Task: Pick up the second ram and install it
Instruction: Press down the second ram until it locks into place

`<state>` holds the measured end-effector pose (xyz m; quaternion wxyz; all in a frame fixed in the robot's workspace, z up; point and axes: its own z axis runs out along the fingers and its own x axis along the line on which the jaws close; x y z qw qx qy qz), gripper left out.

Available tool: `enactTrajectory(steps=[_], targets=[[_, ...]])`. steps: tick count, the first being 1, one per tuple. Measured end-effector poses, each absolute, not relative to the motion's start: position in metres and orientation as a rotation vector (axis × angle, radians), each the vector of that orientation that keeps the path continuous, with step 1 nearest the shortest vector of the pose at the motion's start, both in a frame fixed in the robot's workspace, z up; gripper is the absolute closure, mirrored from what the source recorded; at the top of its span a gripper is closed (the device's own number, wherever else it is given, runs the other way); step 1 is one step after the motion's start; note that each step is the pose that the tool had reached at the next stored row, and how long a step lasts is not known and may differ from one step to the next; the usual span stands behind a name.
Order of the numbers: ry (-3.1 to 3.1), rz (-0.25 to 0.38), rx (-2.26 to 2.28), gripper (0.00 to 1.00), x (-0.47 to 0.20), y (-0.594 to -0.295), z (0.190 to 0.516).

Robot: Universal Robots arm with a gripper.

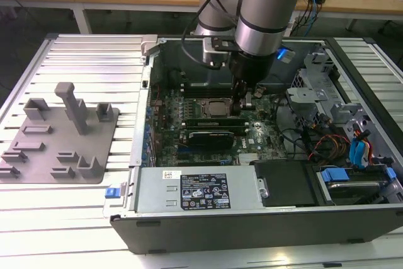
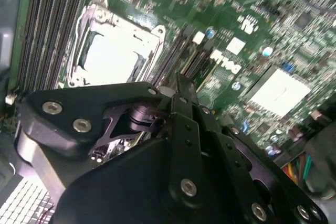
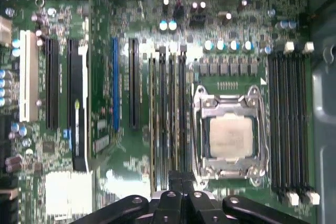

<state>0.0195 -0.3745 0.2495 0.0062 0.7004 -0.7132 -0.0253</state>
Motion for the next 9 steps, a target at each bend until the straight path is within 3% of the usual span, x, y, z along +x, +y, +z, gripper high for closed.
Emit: enactTrajectory(steps=[9], targets=[[-2.234, -0.076, 2.194, 0.92, 0.0294, -0.3745, 0.2441]])
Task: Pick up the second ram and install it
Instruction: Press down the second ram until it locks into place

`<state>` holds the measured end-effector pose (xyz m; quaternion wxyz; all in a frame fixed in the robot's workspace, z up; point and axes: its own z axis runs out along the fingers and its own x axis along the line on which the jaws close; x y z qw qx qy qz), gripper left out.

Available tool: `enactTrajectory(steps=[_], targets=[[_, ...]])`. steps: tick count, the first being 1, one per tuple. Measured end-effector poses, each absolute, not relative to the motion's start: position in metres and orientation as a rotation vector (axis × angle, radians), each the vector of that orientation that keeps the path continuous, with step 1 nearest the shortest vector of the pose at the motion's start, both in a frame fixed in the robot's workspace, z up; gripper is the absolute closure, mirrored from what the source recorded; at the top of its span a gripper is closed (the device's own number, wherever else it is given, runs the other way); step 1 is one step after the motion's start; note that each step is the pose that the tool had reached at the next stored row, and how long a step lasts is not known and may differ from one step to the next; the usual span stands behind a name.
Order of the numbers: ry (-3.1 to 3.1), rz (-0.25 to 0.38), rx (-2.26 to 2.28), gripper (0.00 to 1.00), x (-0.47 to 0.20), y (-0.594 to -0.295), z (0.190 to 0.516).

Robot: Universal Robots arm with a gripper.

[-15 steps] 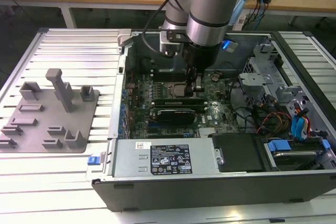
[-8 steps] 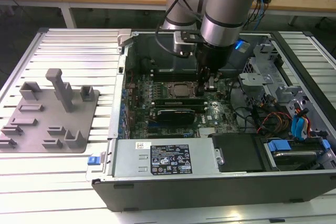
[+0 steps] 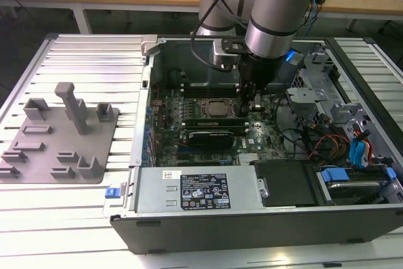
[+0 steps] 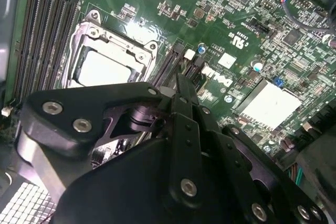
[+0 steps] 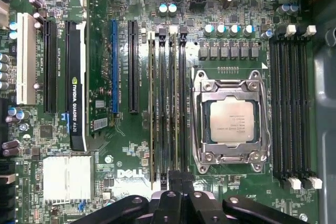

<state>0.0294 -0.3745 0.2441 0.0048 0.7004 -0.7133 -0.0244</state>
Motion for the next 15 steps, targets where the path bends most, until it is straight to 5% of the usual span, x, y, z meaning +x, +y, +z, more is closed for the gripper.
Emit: enactTrajectory(steps=[15], targets=[[-2.247, -0.049, 2.207, 0.92, 0.0273, -0.3745, 0.2323]])
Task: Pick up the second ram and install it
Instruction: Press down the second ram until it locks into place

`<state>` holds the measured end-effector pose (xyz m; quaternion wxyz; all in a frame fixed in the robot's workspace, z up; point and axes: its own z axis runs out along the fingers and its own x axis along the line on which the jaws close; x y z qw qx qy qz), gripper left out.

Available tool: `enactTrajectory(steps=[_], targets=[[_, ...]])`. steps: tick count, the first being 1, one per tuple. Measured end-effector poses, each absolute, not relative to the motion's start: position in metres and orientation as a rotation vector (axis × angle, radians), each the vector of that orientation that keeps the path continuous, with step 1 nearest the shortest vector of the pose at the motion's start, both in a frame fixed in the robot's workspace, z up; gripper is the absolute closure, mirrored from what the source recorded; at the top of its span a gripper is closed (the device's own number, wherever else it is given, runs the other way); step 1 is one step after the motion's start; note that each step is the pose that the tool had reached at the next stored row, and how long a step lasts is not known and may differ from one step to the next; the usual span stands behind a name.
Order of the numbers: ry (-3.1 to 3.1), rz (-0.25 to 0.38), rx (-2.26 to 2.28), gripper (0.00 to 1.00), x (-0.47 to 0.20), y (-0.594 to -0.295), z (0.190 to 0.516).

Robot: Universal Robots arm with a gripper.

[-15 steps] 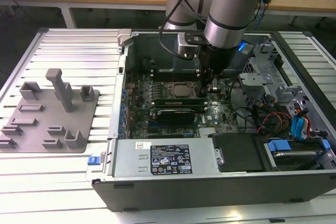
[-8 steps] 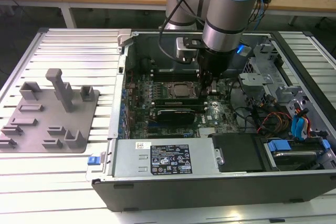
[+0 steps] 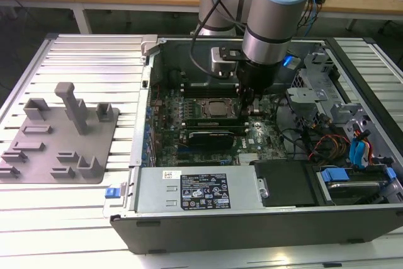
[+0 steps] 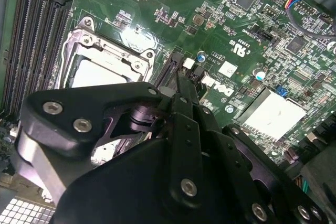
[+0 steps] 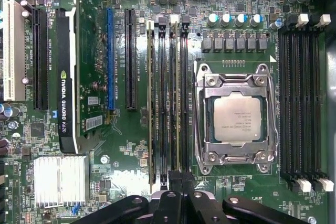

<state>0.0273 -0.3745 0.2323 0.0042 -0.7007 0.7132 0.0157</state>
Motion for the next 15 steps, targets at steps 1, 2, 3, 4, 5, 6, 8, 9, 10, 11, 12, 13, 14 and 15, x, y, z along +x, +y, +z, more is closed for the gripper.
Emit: enactTrajectory(steps=[1, 2, 3, 4, 5, 6, 8, 9, 10, 11, 12, 13, 14, 15], targets=[[2.235, 0.049, -2.196, 0.92, 0.027, -0.375, 0.232], [2.235, 0.049, -2.196, 0.92, 0.027, -0.374, 0.231], [2.235, 0.049, -2.196, 0.92, 0.027, -0.375, 0.230], [2.235, 0.049, -2.196, 0.92, 0.027, -0.375, 0.230], [2.235, 0.049, -2.196, 0.92, 0.027, -0.375, 0.230], [2.235, 0.049, -2.196, 0.92, 0.027, -0.374, 0.229], [2.235, 0.049, -2.196, 0.92, 0.027, -0.375, 0.228], [2.235, 0.049, -2.196, 0.92, 0.027, -0.375, 0.228], [2.235, 0.049, -2.196, 0.92, 0.027, -0.374, 0.228], [2.235, 0.049, -2.196, 0.92, 0.027, -0.374, 0.228], [2.233, 0.052, -2.194, 0.92, 0.027, -0.374, 0.231], [2.234, 0.050, -2.195, 0.92, 0.027, -0.374, 0.236], [2.235, 0.049, -2.195, 0.92, 0.027, -0.374, 0.239], [2.235, 0.049, -2.195, 0.92, 0.027, -0.374, 0.246]])
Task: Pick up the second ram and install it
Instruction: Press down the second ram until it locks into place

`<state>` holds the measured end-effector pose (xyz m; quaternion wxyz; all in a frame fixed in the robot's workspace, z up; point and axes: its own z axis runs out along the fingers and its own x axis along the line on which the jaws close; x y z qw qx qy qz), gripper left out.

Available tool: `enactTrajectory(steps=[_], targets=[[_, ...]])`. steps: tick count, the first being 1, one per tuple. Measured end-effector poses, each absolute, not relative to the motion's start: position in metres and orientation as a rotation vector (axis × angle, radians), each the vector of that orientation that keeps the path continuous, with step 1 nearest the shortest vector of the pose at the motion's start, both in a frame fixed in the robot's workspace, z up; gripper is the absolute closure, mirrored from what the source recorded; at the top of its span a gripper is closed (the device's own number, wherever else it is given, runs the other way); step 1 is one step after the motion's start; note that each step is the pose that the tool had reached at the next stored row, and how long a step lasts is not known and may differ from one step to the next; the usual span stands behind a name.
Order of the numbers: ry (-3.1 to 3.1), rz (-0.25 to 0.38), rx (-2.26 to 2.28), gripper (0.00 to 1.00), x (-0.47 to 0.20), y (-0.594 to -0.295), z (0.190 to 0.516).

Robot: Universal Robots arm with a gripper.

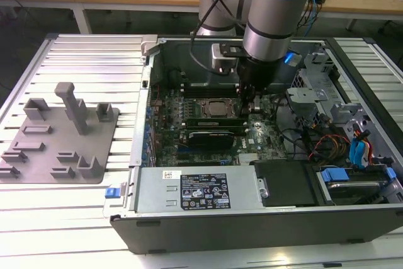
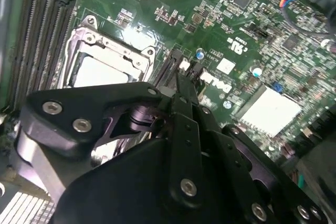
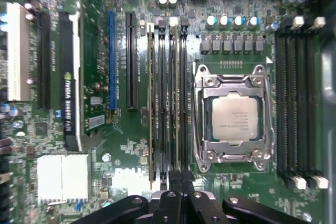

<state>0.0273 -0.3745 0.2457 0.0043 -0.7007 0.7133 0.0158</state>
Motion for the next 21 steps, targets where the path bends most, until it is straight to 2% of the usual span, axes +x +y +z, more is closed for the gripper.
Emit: enactTrajectory(steps=[6, 10, 16, 21], targets=[[2.234, 0.049, -2.196, 0.92, 0.024, -0.375, 0.254], [2.234, 0.048, -2.195, 0.92, -0.007, -0.374, 0.254], [2.234, 0.048, -2.195, 0.92, -0.053, -0.375, 0.250], [2.234, 0.048, -2.195, 0.92, -0.057, -0.374, 0.240]])
